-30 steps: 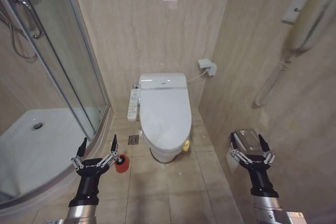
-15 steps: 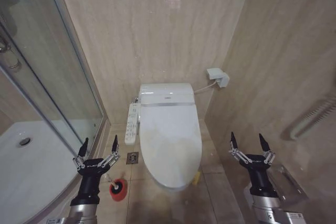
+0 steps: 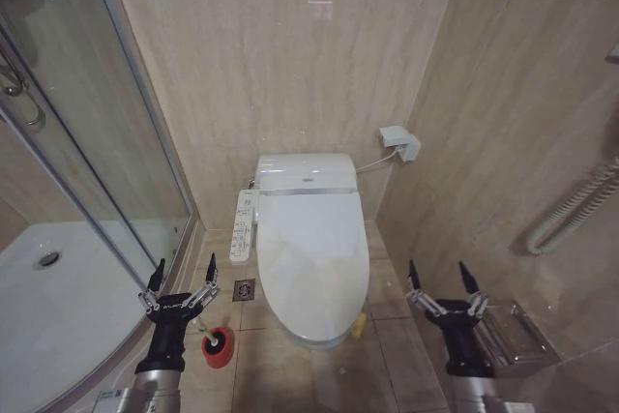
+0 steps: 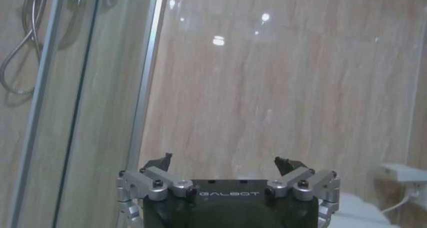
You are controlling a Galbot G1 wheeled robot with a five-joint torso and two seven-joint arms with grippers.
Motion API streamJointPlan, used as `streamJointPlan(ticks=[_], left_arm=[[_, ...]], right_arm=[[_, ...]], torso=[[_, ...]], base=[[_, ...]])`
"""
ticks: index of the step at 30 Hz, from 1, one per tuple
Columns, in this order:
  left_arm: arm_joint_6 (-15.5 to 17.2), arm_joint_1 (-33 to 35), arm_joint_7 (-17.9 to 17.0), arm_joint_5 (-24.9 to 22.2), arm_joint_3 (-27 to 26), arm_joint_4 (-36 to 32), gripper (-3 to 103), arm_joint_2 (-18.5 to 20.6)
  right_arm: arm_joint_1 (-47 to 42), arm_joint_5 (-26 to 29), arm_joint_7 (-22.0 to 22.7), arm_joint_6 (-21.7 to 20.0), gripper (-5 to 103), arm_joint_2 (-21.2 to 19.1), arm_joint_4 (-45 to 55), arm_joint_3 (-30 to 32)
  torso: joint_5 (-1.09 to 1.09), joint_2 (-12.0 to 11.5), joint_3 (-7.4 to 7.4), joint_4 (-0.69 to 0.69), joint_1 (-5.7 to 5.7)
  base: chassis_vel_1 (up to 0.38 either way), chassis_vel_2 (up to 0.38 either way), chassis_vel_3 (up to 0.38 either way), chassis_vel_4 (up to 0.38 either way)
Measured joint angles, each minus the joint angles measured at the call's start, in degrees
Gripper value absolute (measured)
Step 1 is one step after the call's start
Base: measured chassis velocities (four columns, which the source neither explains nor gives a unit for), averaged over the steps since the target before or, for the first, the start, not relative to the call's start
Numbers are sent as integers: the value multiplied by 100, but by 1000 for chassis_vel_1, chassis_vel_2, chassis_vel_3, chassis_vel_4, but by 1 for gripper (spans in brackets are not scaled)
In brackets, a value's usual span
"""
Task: Open the toilet lid, clean the toilet bowl with a toilet brush, close the toilet lid, and flush.
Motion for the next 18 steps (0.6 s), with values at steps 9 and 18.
streamJointPlan(ticks=[9,18], left_arm=[[9,-156,16,-130,-20,295,100,96],[9,-135,25,-142,-85,247,100,120]], right_arm=[[-420,-814,518,-60,100,-545,-458,-463],[-367,-878,1070,-231,100,-689,-1335,-797]], torso=[[1,-1,0,-2,1],[1,-1,0,-1,1]], base=[[0,0,0,0],[0,0,0,0]])
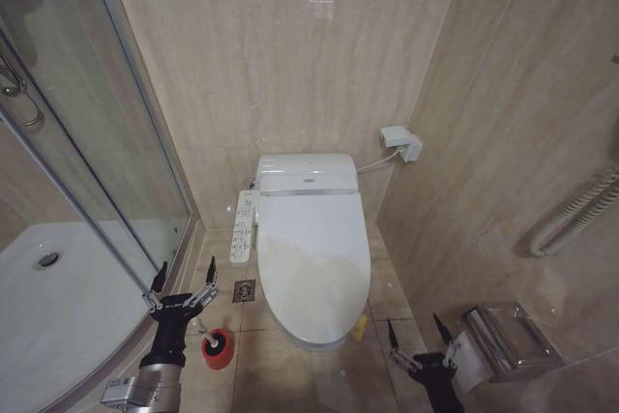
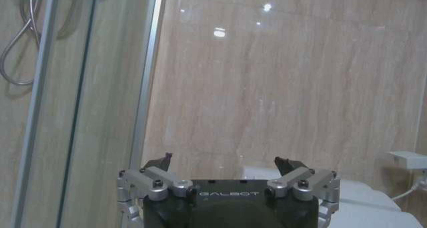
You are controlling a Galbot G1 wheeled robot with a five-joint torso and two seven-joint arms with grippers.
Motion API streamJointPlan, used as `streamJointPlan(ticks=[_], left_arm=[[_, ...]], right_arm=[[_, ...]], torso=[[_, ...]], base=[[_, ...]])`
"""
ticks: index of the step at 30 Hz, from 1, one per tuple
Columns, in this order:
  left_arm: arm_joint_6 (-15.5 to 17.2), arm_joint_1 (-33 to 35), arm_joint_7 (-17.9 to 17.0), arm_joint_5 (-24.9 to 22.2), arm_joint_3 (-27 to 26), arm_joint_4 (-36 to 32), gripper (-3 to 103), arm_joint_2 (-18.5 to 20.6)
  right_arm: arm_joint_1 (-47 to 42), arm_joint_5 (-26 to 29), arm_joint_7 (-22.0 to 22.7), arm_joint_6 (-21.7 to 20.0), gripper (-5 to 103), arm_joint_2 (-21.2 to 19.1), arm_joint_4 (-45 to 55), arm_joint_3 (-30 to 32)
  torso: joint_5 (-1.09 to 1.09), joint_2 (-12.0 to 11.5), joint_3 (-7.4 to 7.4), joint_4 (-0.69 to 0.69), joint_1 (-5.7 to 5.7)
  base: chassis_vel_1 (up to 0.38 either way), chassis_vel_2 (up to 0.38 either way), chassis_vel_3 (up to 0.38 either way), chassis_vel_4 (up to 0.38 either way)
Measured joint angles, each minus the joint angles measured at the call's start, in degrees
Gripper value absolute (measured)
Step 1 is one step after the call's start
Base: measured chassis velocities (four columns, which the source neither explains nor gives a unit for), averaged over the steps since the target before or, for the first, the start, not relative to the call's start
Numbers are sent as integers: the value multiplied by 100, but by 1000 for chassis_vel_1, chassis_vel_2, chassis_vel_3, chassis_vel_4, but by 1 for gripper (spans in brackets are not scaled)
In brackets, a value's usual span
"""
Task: Open the toilet lid, clean the toilet bowl with a toilet brush, close the toilet lid, and flush.
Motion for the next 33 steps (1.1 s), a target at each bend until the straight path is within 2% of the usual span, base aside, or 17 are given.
streamJointPlan(ticks=[6,13,21,33], left_arm=[[44,18,11,-70,-99,-113,100,60],[69,-30,42,-66,-69,15,100,45],[71,-24,62,-34,-79,55,100,22],[69,89,61,-29,-323,59,100,28]], right_arm=[[189,-107,-31,55,100,188,-788,-382],[417,-126,-133,99,100,253,-1305,-531],[839,-132,-318,136,100,196,-1815,-635],[1786,-280,-822,388,100,-78,-2744,-932]], torso=[[1,0,0,-1,0],[0,0,0,0,0],[0,0,0,0,0],[1,0,0,1,0]], base=[[0,0,0,0],[0,0,0,0],[0,0,0,0],[0,0,0,0]])
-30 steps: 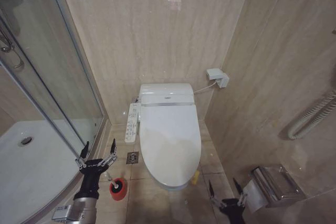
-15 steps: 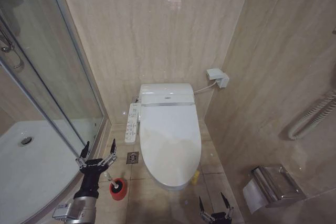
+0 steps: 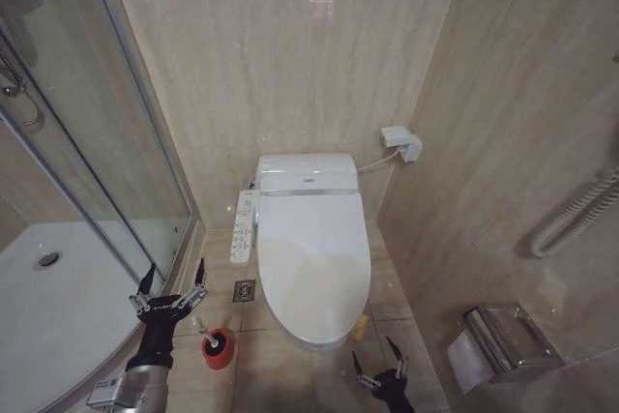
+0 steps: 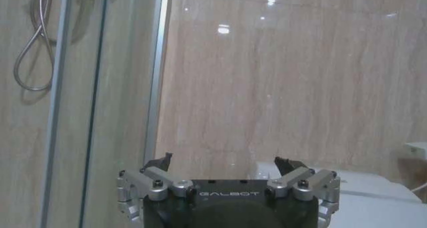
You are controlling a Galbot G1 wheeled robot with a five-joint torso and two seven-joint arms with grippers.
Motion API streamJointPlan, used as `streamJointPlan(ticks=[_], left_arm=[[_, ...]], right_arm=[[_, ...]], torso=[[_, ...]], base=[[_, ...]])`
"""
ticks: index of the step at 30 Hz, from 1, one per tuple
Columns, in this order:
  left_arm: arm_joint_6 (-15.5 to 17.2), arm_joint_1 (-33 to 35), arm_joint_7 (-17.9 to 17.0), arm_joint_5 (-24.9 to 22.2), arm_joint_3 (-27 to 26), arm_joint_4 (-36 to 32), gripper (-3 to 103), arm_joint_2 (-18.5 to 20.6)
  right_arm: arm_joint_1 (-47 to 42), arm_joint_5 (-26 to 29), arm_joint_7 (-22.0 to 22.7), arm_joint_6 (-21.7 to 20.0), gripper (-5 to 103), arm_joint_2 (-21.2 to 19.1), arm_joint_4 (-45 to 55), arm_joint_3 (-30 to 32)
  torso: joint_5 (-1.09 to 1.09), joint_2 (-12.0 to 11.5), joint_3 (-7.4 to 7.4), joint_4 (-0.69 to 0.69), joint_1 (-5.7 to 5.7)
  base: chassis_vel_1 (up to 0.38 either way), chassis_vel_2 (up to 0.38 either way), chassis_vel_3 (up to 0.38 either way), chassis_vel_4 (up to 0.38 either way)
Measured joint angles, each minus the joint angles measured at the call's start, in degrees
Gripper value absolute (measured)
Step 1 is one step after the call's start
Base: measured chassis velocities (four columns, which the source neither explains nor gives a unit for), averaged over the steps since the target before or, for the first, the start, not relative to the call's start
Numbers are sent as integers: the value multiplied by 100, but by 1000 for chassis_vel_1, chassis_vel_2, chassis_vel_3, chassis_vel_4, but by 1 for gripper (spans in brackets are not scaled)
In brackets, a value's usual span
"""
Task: Open the toilet lid, clean the toilet bowl with a toilet brush, close the toilet lid, and flush.
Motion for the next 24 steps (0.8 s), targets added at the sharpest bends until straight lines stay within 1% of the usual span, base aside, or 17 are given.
streamJointPlan(ticks=[5,8,13,14,21,22,24], left_arm=[[2,14,-2,13,-42,28,100,-9],[9,6,-2,28,-42,49,100,-19],[25,-19,-4,90,-20,105,100,-54],[27,-22,-4,99,-17,117,100,-61],[35,-33,-3,112,-28,154,100,-76],[35,-34,-3,113,-33,168,100,-77],[36,-36,-3,114,-37,180,100,-77]], right_arm=[[260,-10,-238,189,100,-11,-378,11],[335,-9,-282,231,100,-11,-464,30],[480,153,-446,316,100,-31,-563,47],[514,196,-492,345,102,-27,-600,47],[632,344,-627,409,102,34,-756,-34],[662,355,-655,427,81,60,-806,-50],[687,356,-678,445,81,83,-853,-56]], torso=[[0,0,0,-1,0],[0,0,0,-1,0],[-1,0,0,-1,0],[0,0,0,-1,0],[0,0,0,-1,0],[0,0,0,-1,0],[-2,0,0,-3,0]], base=[[0,0,0,0],[0,0,0,0],[0,0,0,0],[0,0,0,0],[0,0,0,0],[0,0,0,0],[0,0,0,0]])
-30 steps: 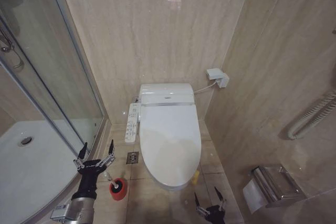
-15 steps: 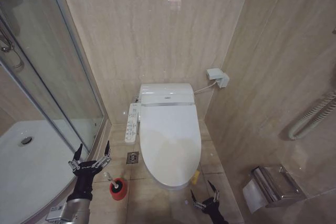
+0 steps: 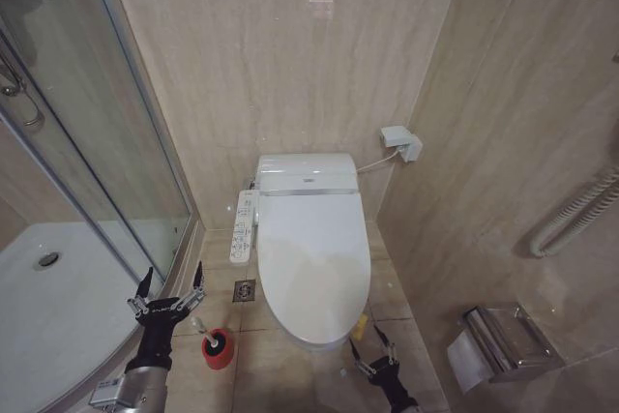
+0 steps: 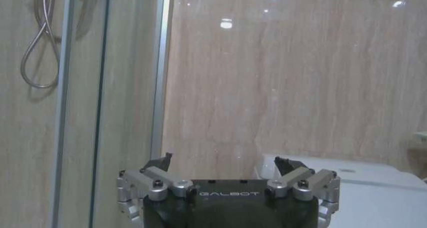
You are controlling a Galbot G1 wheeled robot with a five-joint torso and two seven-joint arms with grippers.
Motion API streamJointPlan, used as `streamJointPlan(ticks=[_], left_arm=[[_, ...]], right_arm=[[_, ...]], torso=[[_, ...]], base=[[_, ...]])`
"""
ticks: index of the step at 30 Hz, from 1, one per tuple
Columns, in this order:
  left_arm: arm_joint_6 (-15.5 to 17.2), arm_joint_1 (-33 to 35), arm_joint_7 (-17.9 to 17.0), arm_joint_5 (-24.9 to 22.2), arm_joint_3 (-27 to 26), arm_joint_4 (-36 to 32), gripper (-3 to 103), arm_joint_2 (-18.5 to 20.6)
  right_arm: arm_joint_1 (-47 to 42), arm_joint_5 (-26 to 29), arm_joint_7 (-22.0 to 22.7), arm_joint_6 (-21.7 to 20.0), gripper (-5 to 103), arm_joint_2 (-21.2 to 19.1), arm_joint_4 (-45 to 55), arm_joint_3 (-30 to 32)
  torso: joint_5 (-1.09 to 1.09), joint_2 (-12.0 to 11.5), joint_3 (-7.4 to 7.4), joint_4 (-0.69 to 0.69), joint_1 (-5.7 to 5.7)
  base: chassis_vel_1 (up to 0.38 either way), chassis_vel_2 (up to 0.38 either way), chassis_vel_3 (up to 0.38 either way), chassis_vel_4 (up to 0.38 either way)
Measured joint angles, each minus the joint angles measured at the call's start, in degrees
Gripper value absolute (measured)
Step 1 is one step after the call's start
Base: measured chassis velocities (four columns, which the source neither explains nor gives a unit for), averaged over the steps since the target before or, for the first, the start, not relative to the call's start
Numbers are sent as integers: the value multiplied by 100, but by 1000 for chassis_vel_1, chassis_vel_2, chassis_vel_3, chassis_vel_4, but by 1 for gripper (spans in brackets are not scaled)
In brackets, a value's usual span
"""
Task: Open the toilet lid, clean the toilet bowl with a toilet brush, close the toilet lid, and flush.
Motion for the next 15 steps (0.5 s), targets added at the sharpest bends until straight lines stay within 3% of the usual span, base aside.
streamJointPlan(ticks=[4,5,12,13,15], left_arm=[[0,-5,0,1,-22,21,100,3],[0,-9,0,1,-25,28,100,4],[-1,-34,0,20,16,59,100,-8],[-2,-36,0,28,24,66,100,-10],[-5,-38,0,38,29,73,100,-11]], right_arm=[[33,17,-95,62,81,37,-59,-18],[28,21,-125,81,59,39,-59,-20],[-21,48,-214,160,59,45,1,34],[-31,53,-230,172,32,47,19,49],[-48,61,-247,183,32,48,47,73]], torso=[[0,0,0,-1,0],[0,0,0,0,0],[2,0,0,4,0],[3,0,0,5,0],[2,0,0,4,0]], base=[[0,0,0,0],[0,0,0,0],[0,0,0,0],[0,0,0,0],[0,0,0,0]])
